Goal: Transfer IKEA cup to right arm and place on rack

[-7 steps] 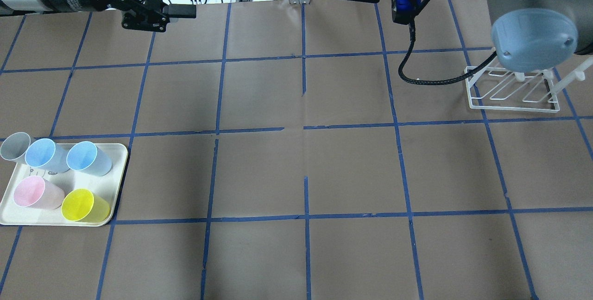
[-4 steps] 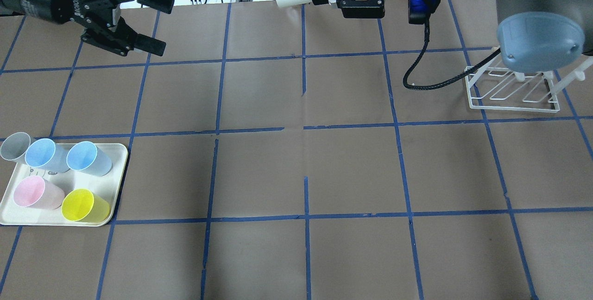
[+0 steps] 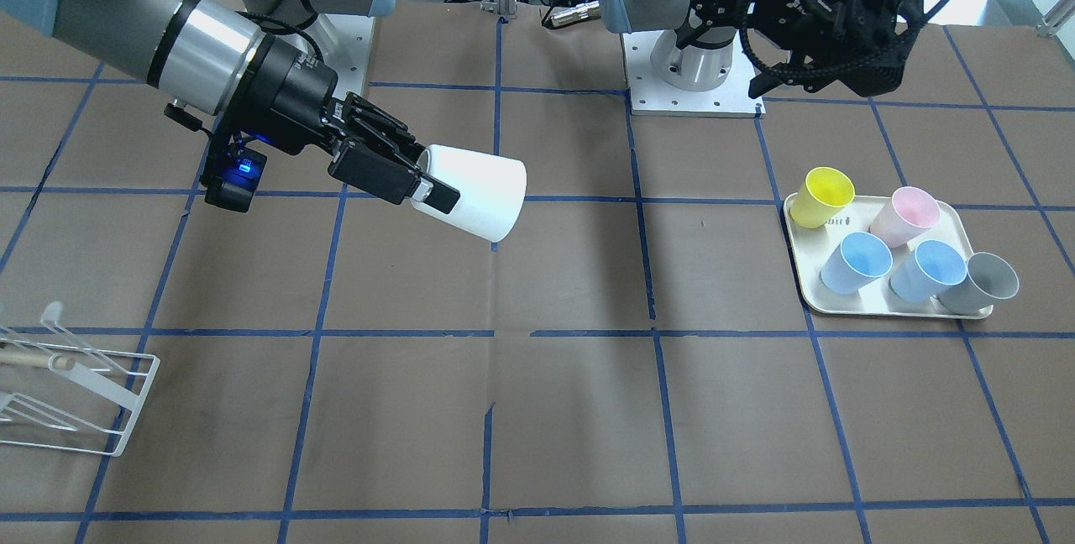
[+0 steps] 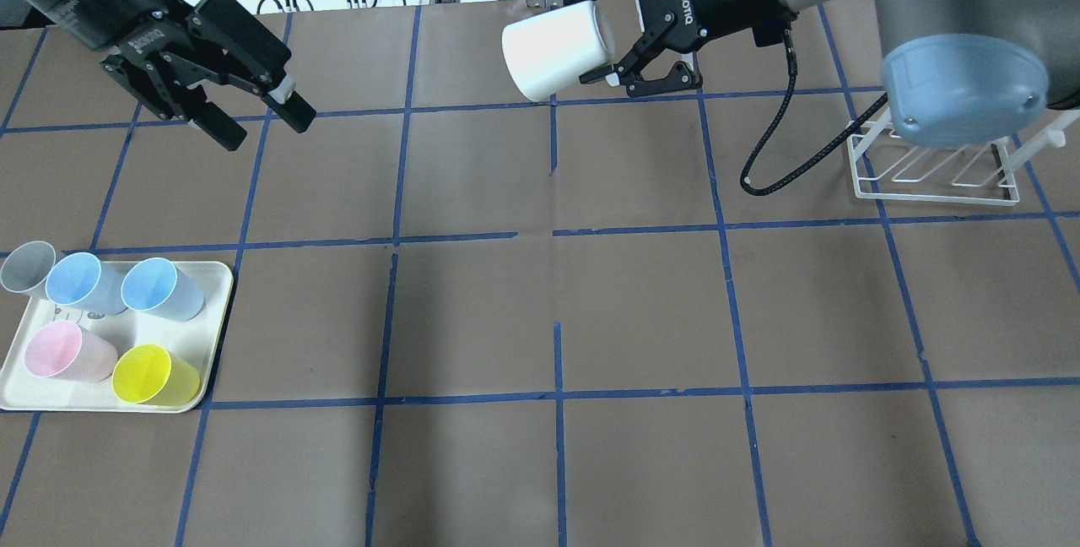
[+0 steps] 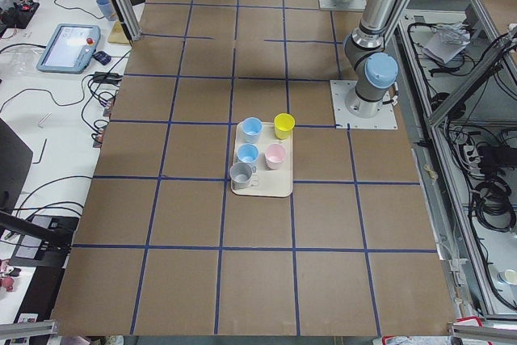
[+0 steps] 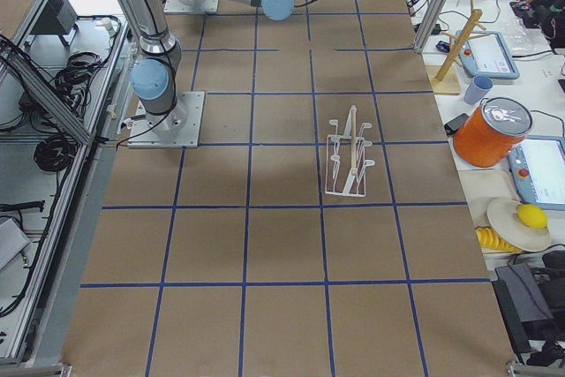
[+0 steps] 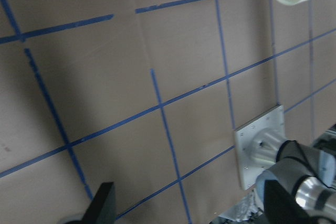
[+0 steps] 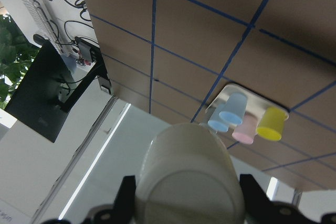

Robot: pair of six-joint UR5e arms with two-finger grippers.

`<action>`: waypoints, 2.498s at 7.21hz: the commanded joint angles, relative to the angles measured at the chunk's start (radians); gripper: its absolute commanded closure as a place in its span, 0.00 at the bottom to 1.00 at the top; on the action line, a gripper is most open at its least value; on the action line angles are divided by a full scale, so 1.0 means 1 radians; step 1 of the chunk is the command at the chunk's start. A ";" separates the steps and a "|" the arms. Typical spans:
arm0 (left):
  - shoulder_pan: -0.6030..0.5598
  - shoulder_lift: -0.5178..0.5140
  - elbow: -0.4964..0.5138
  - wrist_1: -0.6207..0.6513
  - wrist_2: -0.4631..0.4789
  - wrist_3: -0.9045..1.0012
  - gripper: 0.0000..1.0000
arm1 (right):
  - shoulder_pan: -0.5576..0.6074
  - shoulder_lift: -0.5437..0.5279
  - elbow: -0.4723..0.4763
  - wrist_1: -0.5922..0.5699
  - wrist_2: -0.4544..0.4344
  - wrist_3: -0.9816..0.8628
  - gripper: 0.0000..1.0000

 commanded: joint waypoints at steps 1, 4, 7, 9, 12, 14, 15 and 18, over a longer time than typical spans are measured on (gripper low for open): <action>-0.140 -0.002 -0.002 0.144 0.185 -0.248 0.00 | 0.012 0.009 -0.064 0.187 -0.321 -0.356 1.00; -0.136 -0.035 -0.038 0.458 0.343 -0.361 0.00 | -0.036 0.019 -0.119 0.211 -0.594 -0.551 1.00; -0.094 -0.054 -0.105 0.547 0.312 -0.450 0.00 | -0.108 0.020 -0.168 0.208 -0.734 -0.688 1.00; -0.088 -0.054 -0.111 0.542 0.153 -0.447 0.00 | -0.175 0.052 -0.242 0.207 -0.795 -0.772 1.00; -0.100 -0.022 -0.143 0.537 0.241 -0.438 0.00 | -0.246 0.135 -0.308 0.123 -0.840 -0.795 1.00; -0.094 0.016 -0.194 0.552 0.243 -0.435 0.00 | -0.310 0.204 -0.336 0.075 -0.851 -0.888 1.00; -0.099 0.030 -0.190 0.546 0.241 -0.435 0.00 | -0.325 0.241 -0.375 0.076 -0.851 -0.919 1.00; -0.090 0.025 -0.168 0.549 0.241 -0.433 0.00 | -0.327 0.360 -0.512 0.076 -0.849 -0.942 1.00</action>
